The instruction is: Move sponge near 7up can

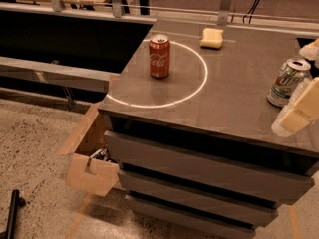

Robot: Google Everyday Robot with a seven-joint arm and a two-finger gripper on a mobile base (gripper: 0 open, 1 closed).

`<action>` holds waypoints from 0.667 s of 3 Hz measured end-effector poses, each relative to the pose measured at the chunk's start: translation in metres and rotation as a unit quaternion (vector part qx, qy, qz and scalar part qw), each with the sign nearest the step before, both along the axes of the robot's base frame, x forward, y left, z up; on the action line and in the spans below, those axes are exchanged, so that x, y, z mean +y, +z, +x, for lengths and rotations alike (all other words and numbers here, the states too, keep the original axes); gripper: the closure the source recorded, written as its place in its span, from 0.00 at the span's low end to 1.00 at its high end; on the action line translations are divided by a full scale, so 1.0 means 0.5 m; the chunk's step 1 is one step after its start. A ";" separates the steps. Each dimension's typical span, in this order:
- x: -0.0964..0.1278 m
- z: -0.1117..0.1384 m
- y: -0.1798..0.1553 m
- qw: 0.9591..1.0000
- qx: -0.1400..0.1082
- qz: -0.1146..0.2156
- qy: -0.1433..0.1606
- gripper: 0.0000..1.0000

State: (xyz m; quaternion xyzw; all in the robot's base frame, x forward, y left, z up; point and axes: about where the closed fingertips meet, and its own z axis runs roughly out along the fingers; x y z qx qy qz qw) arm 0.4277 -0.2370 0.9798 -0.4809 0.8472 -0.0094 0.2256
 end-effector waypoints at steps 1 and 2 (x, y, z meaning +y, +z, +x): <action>-0.027 -0.030 0.007 0.993 -0.043 0.060 -0.090 0.00; -0.053 -0.077 0.011 0.979 -0.092 0.105 -0.152 0.00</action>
Offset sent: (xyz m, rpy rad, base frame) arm -0.0756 -0.0511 0.0045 0.3481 -0.3226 -0.4723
